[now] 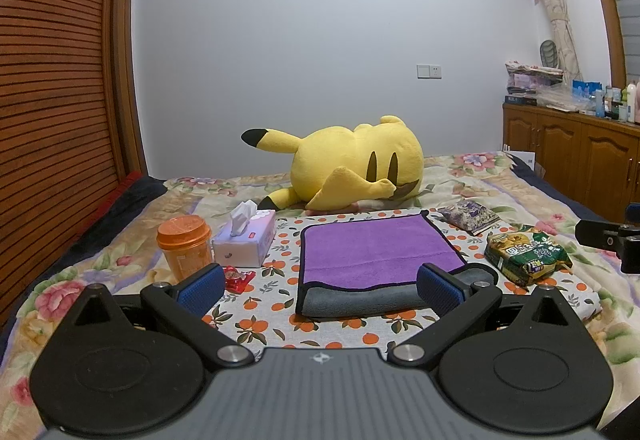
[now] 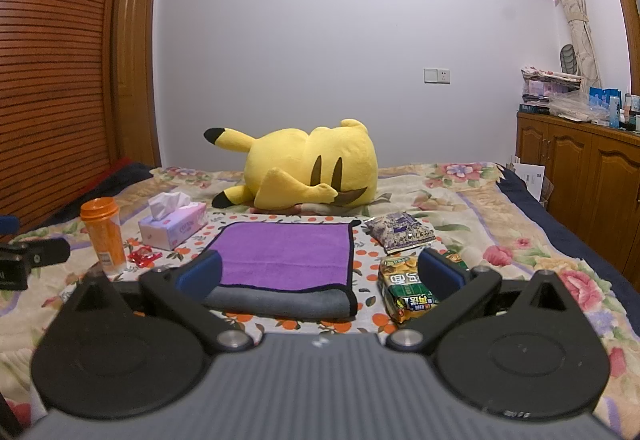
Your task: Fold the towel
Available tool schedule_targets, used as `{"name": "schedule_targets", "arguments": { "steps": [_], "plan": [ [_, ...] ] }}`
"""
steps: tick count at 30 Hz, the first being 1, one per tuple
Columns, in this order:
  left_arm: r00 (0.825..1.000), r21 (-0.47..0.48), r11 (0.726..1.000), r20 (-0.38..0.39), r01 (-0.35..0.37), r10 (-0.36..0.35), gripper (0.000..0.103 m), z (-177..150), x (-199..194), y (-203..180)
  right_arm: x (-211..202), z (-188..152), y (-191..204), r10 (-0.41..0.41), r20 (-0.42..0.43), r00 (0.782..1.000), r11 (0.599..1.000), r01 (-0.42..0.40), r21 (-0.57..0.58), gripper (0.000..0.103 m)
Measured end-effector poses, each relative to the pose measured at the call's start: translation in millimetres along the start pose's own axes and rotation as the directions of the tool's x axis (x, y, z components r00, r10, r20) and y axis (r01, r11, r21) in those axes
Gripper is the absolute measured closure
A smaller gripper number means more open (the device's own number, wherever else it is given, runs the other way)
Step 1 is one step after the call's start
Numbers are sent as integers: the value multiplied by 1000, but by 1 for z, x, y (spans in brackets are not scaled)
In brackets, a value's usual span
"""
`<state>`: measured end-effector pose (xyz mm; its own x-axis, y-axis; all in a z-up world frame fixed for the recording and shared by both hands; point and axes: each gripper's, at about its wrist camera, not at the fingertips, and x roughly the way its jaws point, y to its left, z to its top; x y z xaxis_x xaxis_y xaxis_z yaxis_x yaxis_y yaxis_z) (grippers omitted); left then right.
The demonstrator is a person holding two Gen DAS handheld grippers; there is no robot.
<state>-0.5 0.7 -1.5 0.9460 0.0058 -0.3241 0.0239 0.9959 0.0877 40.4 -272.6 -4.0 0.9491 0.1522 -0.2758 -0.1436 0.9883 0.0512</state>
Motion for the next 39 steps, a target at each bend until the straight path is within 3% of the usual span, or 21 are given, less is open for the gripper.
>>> {"name": "schedule_targets", "arguments": {
  "steps": [39],
  "plan": [
    [1000, 8, 1000, -26, 3, -2, 0, -2, 8, -1, 3, 0, 1, 3, -16, 1000, 1000, -3, -1, 0]
  ]
}}
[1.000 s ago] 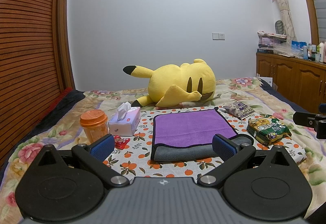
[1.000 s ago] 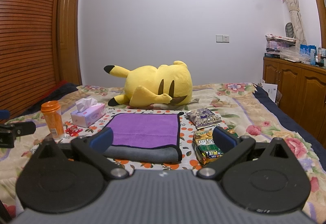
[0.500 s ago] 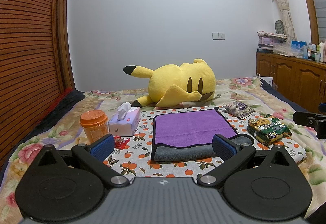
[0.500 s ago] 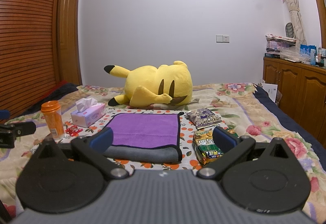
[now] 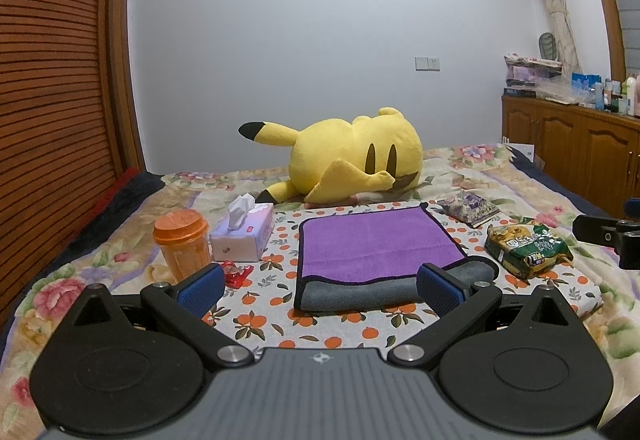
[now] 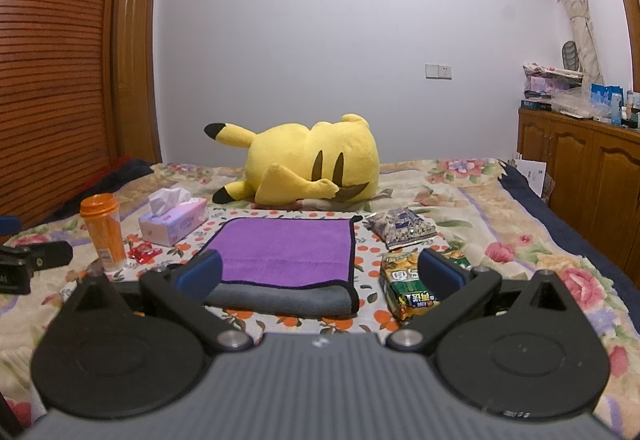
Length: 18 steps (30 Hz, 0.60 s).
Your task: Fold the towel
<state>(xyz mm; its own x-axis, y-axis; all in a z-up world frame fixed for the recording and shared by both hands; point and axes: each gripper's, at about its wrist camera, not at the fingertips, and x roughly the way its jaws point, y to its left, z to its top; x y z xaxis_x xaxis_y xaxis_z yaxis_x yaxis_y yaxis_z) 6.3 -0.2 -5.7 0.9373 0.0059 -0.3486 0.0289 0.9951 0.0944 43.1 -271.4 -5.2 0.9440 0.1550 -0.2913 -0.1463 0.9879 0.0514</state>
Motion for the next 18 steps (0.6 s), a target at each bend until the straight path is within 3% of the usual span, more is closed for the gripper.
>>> {"name": "schedule_targets", "arguments": {
  "steps": [18],
  "plan": [
    [994, 17, 1000, -112, 15, -12, 0, 2, 52, 0, 42, -1, 2, 5, -86, 996, 1000, -5, 0, 0]
  ]
}}
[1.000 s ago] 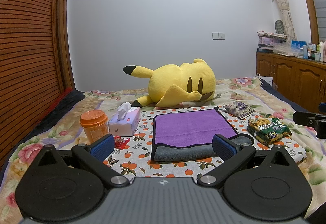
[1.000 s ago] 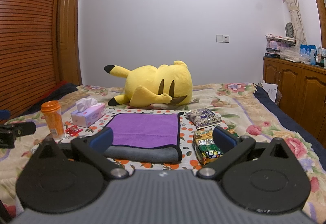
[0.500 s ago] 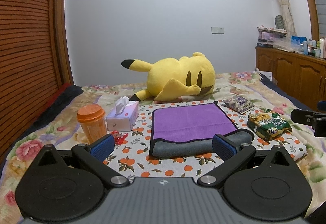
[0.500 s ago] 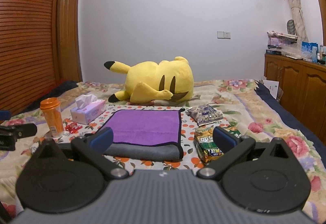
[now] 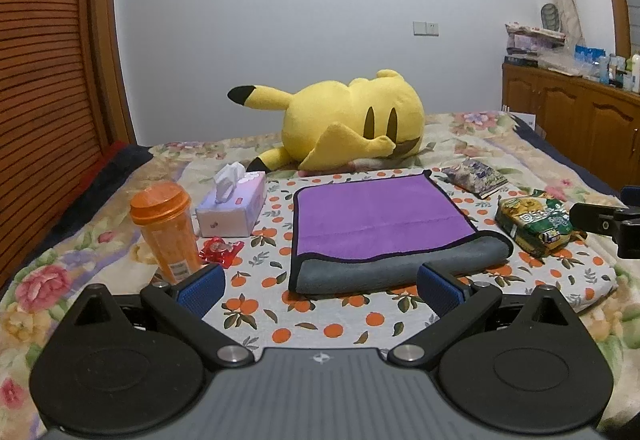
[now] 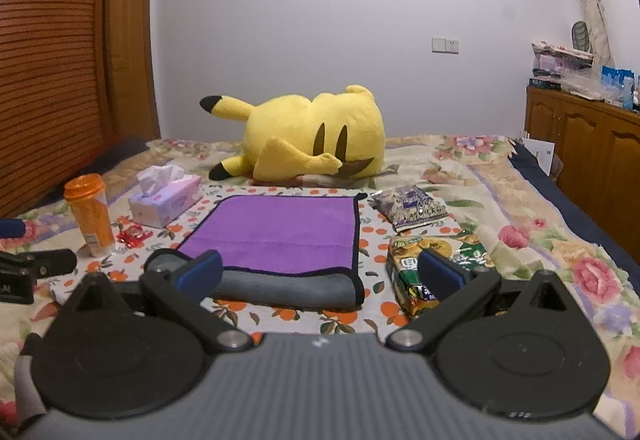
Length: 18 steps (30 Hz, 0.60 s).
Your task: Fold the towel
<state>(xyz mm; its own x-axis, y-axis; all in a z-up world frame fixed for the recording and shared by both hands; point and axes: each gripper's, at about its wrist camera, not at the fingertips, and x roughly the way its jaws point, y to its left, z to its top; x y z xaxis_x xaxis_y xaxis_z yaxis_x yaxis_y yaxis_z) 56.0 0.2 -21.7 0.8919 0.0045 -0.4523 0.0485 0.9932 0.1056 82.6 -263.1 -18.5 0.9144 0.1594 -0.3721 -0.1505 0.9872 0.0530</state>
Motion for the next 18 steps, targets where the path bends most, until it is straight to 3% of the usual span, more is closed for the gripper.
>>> {"name": "schedule_targets", "arguments": {
  "steps": [18],
  "plan": [
    [998, 9, 1000, -56, 22, -22, 0, 9, 44, 5, 47, 5, 2, 24, -95, 995, 999, -27, -27, 0]
  ]
}}
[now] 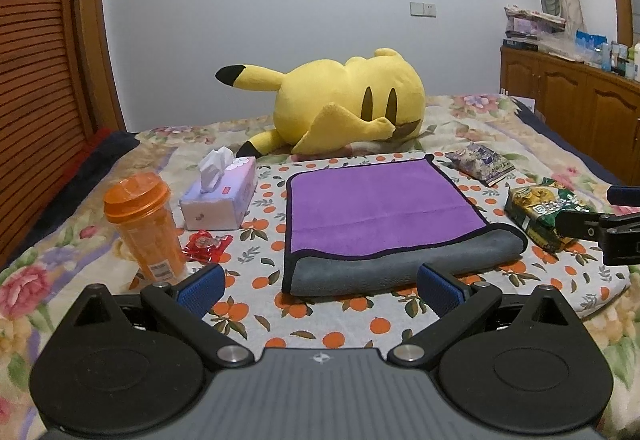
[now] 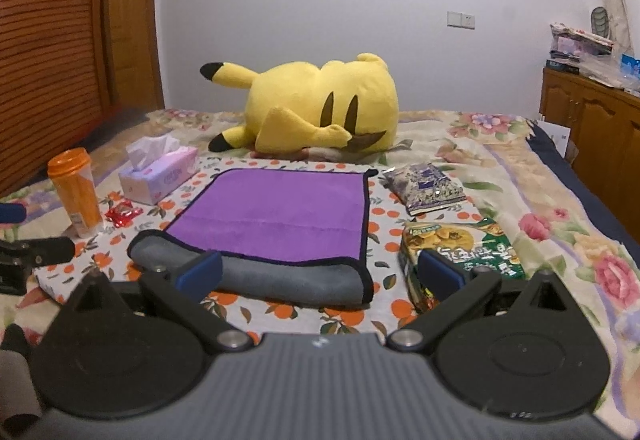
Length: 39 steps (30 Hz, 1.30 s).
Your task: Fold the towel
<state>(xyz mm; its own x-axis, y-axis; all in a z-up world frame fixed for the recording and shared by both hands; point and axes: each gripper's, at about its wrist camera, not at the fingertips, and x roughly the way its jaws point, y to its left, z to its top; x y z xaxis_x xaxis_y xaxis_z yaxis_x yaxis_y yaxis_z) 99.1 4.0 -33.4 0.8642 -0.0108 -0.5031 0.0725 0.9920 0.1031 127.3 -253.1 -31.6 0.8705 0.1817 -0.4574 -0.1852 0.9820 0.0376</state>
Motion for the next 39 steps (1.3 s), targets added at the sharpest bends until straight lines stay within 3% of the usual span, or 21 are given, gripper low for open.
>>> {"name": "schedule_targets", "arguments": {
  "steps": [27, 39],
  "plan": [
    [994, -13, 1000, -113, 3, -4, 0, 7, 93, 25, 78, 9, -10, 45, -123, 991, 999, -47, -12, 0],
    [986, -17, 999, -162, 36, -38, 2, 9, 127, 32, 107, 4, -18, 54, -190, 980, 998, -58, -15, 0]
  ]
}}
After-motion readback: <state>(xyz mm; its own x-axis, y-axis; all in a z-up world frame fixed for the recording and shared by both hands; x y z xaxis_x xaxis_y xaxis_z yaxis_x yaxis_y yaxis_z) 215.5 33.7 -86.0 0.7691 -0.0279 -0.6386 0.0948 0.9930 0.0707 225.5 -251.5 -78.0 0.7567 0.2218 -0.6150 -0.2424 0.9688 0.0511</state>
